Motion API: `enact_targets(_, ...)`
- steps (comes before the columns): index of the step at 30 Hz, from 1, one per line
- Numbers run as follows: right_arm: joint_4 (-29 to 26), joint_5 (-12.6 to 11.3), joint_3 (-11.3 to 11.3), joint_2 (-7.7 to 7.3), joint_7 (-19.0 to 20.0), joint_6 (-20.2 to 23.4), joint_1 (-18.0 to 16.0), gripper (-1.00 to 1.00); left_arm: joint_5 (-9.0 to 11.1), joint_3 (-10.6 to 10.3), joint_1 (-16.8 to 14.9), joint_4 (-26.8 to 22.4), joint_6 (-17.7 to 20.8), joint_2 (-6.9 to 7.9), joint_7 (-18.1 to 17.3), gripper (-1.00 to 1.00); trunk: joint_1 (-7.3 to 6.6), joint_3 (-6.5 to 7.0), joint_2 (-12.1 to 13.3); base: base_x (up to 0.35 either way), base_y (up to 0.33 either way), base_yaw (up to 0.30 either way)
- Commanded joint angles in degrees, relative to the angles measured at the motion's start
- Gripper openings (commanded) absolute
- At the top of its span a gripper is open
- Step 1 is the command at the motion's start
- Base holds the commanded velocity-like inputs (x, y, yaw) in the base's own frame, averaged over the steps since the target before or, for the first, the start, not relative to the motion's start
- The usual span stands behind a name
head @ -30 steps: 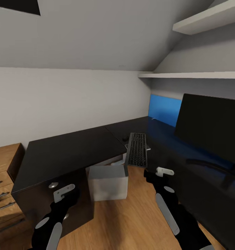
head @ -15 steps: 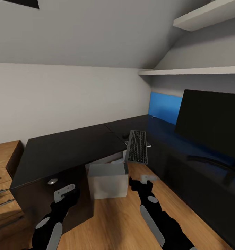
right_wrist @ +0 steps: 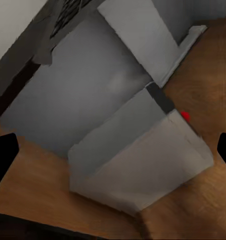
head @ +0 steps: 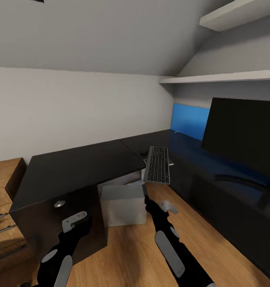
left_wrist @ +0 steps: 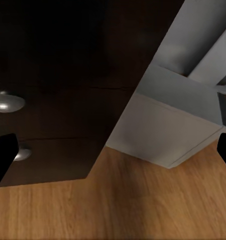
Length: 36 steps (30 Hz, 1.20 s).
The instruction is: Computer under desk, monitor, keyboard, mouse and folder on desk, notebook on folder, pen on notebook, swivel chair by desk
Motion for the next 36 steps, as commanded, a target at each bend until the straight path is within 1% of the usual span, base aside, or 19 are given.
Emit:
enact_targets(1,-0.03,-5.82,-0.91,0.24,2.86,-0.72,-0.07,1.00,0.60,0.03,-0.04,-0.08,0.24,-0.03,0.35,1.00,0.22,-0.24,-0.44,0.000,0.000,0.000)
enact_targets(2,0.02,-9.49,-1.58,0.41,6.47,-0.86,-0.09,1.00,0.60,0.03,-0.04,-0.08,0.25,-0.04,0.36,1.00,0.44,-0.42,-0.84,0.000,0.000,0.000)
enact_targets(3,0.06,-10.89,-1.77,0.45,8.84,-0.87,-0.09,1.00,0.60,0.03,-0.04,-0.08,0.26,-0.04,0.36,1.00,0.66,-0.60,-1.25,0.000,0.000,0.000)
enact_targets(4,0.82,-14.09,-1.91,0.62,16.13,-0.99,-0.10,1.00,0.60,0.02,-0.04,-0.08,0.27,-0.02,0.33,1.00,0.88,-0.78,-1.65,0.000,0.000,0.000)
enact_targets(5,3.56,-15.05,-1.33,0.72,19.54,-1.16,-0.09,1.00,0.60,0.02,-0.04,-0.08,0.27,0.00,0.33,1.00,1.10,-0.96,-2.05,0.000,0.000,0.000)
enact_targets(6,4.70,-15.24,-1.15,0.73,20.29,-1.22,-0.09,1.00,0.60,0.02,-0.04,-0.08,0.27,0.01,0.34,1.00,1.32,-1.14,-2.45,0.000,0.000,0.000)
enact_targets(7,8.41,-15.77,-0.74,0.73,22.56,-1.46,-0.09,1.00,0.60,0.01,-0.04,-0.08,0.27,0.04,0.33,1.00,1.54,-1.32,-2.85,0.000,0.000,0.000)
enact_targets(9,9.01,-15.86,-0.68,0.73,22.93,-2.02,-0.09,1.00,0.60,-0.02,-0.04,-0.10,0.29,0.01,0.31,1.00,1.98,-1.68,-3.65,0.000,0.000,0.000)
enact_targets(10,9.50,-15.93,-0.54,0.72,23.26,-4.40,-0.08,1.00,0.60,-0.05,-0.05,-0.24,0.34,-0.02,0.29,1.00,2.20,-1.86,-4.05,0.000,0.000,0.000)
enact_targets(14,9.65,-16.61,-1.01,0.87,23.36,-6.44,-0.08,1.00,0.63,-0.04,-0.04,-0.32,0.42,0.05,0.23,1.00,3.07,-2.58,-5.66,0.000,0.000,0.000)
enact_targets(17,9.77,-17.11,-1.37,1.00,23.30,-9.82,-0.08,1.00,0.66,-0.01,-0.04,-0.34,0.44,0.12,0.24,1.00,3.73,-3.12,-6.86,0.000,0.000,0.000)
enact_targets(20,9.94,-17.29,-1.43,1.08,23.05,-12.57,-0.08,1.00,0.68,-0.05,-0.04,-0.34,0.45,0.08,0.24,1.00,4.39,-3.65,-8.06,0.000,0.000,0.000)
enact_targets(24,10.16,-17.33,-1.29,1.14,23.20,-17.43,-0.08,1.00,0.69,-0.06,-0.04,-0.29,0.45,0.08,0.23,1.00,5.27,-4.37,-9.67,0.000,0.000,0.000)
enact_targets(27,10.19,-17.29,-1.16,1.14,23.32,-19.74,-0.08,1.00,0.69,-0.06,-0.04,-0.27,0.45,0.06,0.25,1.00,5.93,-4.91,-10.87,0.000,0.000,0.000)
enact_targets(29,10.07,-17.28,-1.07,1.13,23.41,-21.59,-0.08,1.00,0.72,-0.06,-0.04,-0.18,0.45,0.08,0.24,1.00,5.93,-4.91,-10.87,0.000,0.000,0.000)
enact_targets(32,9.74,-17.34,-0.98,1.28,23.43,-22.56,-0.08,1.00,0.77,-0.06,-0.04,0.01,0.45,0.12,0.23,1.00,5.93,-4.91,-10.87,0.000,0.000,0.000)
enact_targets(34,9.36,-17.28,-1.11,2.70,23.46,-22.77,-0.08,1.00,0.78,-0.06,-0.04,0.17,0.45,0.13,0.26,1.00,5.93,-4.91,-10.87,0.000,0.000,0.000)
enact_targets(35,9.11,-17.25,-1.25,3.14,23.46,-22.96,-0.08,1.00,0.78,-0.06,-0.04,0.22,0.45,0.13,0.26,1.00,5.93,-4.91,-10.87,0.000,0.000,0.000)
enact_targets(36,9.01,-17.23,-1.30,3.14,23.47,-23.38,-0.08,1.00,0.78,-0.06,-0.04,0.24,0.45,0.13,0.23,1.00,5.93,-4.91,-10.87,0.000,0.000,0.000)
